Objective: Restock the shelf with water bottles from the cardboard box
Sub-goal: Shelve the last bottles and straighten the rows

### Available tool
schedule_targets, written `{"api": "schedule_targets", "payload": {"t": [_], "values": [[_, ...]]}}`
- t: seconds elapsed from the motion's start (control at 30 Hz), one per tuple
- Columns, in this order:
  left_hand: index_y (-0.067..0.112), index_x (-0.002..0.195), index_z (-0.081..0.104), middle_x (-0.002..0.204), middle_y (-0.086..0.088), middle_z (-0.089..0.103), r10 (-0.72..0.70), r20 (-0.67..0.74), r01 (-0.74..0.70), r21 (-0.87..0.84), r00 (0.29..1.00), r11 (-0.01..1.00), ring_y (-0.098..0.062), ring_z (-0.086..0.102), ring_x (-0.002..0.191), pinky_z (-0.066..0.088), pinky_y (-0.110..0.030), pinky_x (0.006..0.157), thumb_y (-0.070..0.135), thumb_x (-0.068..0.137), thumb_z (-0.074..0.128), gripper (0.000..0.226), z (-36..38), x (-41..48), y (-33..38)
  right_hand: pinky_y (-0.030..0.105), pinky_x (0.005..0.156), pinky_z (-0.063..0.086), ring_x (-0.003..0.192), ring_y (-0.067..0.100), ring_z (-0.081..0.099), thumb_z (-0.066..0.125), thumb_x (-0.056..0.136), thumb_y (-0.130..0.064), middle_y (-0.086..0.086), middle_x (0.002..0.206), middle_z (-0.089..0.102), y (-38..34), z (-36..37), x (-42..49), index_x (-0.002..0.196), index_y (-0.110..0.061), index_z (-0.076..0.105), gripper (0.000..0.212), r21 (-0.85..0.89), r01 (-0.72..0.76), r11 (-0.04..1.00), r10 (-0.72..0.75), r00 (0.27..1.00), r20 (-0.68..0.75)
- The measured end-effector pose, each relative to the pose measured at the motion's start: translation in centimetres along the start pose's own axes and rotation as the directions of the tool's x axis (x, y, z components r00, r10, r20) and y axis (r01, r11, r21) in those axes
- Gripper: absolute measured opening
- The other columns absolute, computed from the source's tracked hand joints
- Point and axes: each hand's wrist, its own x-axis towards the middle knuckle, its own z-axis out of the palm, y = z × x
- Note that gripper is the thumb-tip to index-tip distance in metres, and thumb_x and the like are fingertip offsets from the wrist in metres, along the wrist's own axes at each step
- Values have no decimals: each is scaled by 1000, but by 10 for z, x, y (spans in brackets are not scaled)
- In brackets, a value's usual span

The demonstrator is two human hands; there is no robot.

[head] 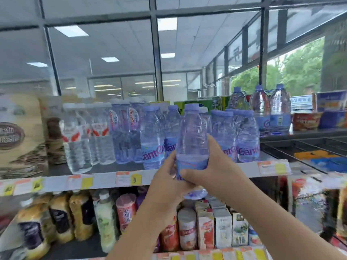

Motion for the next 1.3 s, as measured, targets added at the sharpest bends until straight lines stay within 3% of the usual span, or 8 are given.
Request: {"api": "schedule_targets", "payload": {"t": [0.1,0.27,0.43,0.6,0.77,1.0,1.2,1.3], "values": [[39,133,57,127,-1,68,-1,51,-1,39,999,999,-23,65,117,54,-40,97,-7,79,72,72,-22,17,3,38,77,57,86,14,67,81,65,-41,-4,103,67,-5,13,22,145,-33,27,97,27,23,999,-21,998,-58],[41,149,33,132,16,59,-26,-173,59,185,985,981,3,56,121,53,-38,94,14,71,85,98,-58,38,3,33,74,55,85,4,66,84,61,-31,-18,99,67,-10,36,68,123,-40,45,74,136,86,987,-60,981,-185],[22,126,64,111,13,71,42,-275,34,267,961,963,0,68,100,53,-24,86,4,87,71,44,-88,49,1,18,49,45,62,-5,61,81,65,-32,-17,83,61,-4,55,97,114,-52,29,74,78,51,996,-30,967,-254],[21,118,71,109,9,75,12,-242,62,296,970,953,-3,69,97,51,-23,83,7,87,72,33,-105,58,-5,13,40,36,59,-2,57,80,68,-32,-15,83,61,12,70,106,138,-30,32,85,-10,-52,999,48,963,-265],[29,106,74,99,16,76,-11,-213,72,284,977,956,6,68,87,48,-15,72,10,89,71,26,-111,63,-17,19,47,41,65,1,60,77,68,-33,-16,83,63,26,79,105,127,-30,40,70,-56,-44,997,27,960,-278],[33,109,71,99,21,72,-2,-191,60,302,982,951,12,66,88,49,-7,64,14,88,72,29,-108,64,-21,37,67,55,83,18,64,76,75,-42,-3,97,67,31,82,99,148,-28,24,91,-146,-50,988,14,970,-242],[36,107,71,104,18,72,-40,-168,84,263,985,961,10,65,92,49,-19,79,16,90,71,27,-101,51,-23,31,81,52,108,20,63,74,82,-39,-4,118,66,30,81,86,144,-24,37,73,-108,-73,991,49,976,-214],[31,111,72,104,15,73,-55,-154,91,236,986,967,-2,66,98,51,-26,84,16,89,71,26,-94,43,-27,35,101,47,129,16,52,70,86,-40,-2,141,55,33,80,61,150,-22,36,75,-119,-103,987,66,958,-279]]}}
